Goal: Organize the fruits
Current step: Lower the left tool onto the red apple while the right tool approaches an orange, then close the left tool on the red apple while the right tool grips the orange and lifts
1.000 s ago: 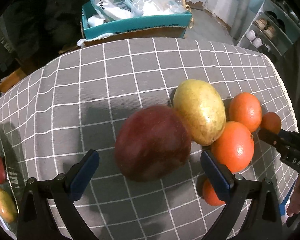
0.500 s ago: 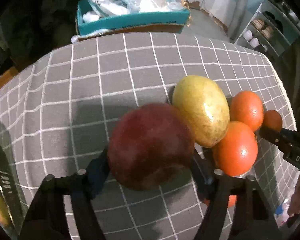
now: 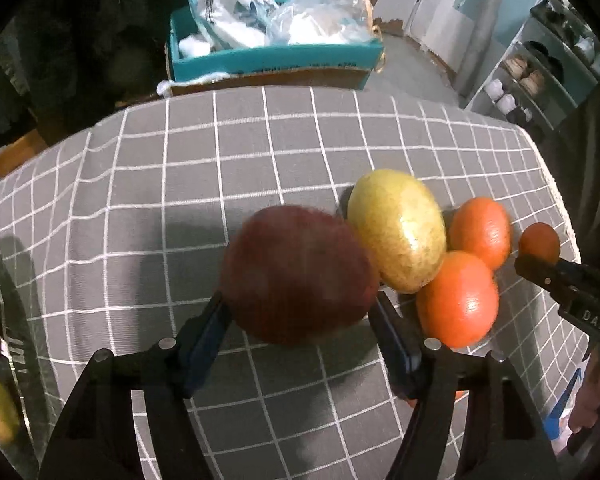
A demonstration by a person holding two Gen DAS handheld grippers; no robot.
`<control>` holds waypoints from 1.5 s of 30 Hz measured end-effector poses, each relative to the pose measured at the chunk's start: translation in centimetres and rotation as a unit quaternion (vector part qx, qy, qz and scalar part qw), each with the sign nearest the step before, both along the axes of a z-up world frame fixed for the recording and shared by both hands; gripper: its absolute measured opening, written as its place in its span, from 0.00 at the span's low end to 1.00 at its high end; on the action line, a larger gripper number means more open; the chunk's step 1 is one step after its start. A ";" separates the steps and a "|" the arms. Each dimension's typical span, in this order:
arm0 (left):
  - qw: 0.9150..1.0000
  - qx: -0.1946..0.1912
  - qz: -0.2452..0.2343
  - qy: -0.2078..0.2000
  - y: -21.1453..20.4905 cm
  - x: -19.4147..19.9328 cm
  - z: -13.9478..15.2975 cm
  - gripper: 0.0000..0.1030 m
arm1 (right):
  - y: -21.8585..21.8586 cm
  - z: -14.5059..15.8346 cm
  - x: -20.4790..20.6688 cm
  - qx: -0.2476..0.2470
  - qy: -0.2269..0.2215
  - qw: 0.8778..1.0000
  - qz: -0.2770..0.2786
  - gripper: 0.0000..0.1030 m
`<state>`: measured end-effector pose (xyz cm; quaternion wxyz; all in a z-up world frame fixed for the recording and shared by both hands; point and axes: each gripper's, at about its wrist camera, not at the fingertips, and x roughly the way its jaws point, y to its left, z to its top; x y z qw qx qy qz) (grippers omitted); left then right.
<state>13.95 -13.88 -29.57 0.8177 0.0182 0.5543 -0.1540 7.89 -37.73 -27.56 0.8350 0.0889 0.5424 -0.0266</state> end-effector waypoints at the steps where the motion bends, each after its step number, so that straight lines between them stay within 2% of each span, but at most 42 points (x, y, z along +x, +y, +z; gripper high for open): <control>1: 1.000 -0.001 0.000 -0.003 0.0 0.0 0.3 0.68 | 0.0 0.1 0.0 -0.001 -0.002 1.000 0.000 0.43; 4: 1.000 -0.004 -0.005 -0.018 -0.1 -0.1 1.3 0.67 | 0.3 0.5 0.0 -0.004 -0.004 1.000 0.001 0.43; 13: 1.000 -0.005 -0.016 -0.013 -0.1 -0.3 1.1 0.68 | 0.7 0.7 -0.3 0.000 -0.004 1.000 0.005 0.43; 17: 1.000 -0.003 -0.021 -0.002 -0.2 -0.4 0.3 0.75 | 0.6 0.8 -0.4 0.003 -0.005 1.000 0.005 0.43; 20: 1.000 -0.003 -0.023 0.003 -0.4 -0.2 -0.2 0.77 | 0.5 0.8 -0.2 0.006 -0.005 1.000 0.003 0.43; 28: 1.000 -0.005 -0.022 0.014 -0.8 0.3 -1.6 0.77 | 0.1 0.2 -0.1 0.011 0.001 1.000 0.000 0.43; 30: 1.000 -0.014 -0.022 0.016 -0.7 0.3 -1.8 0.70 | -0.1 0.1 -0.1 0.012 0.002 1.000 -0.003 0.43; 38: 1.000 -0.008 -0.011 0.005 -0.3 -0.4 -1.2 0.70 | 0.1 0.6 -0.1 0.001 -0.008 1.000 0.001 0.43; 45: 1.000 -0.013 -0.005 -0.020 0.5 -1.0 1.0 0.70 | 0.9 2.0 -0.1 -0.012 -0.025 1.000 0.006 0.43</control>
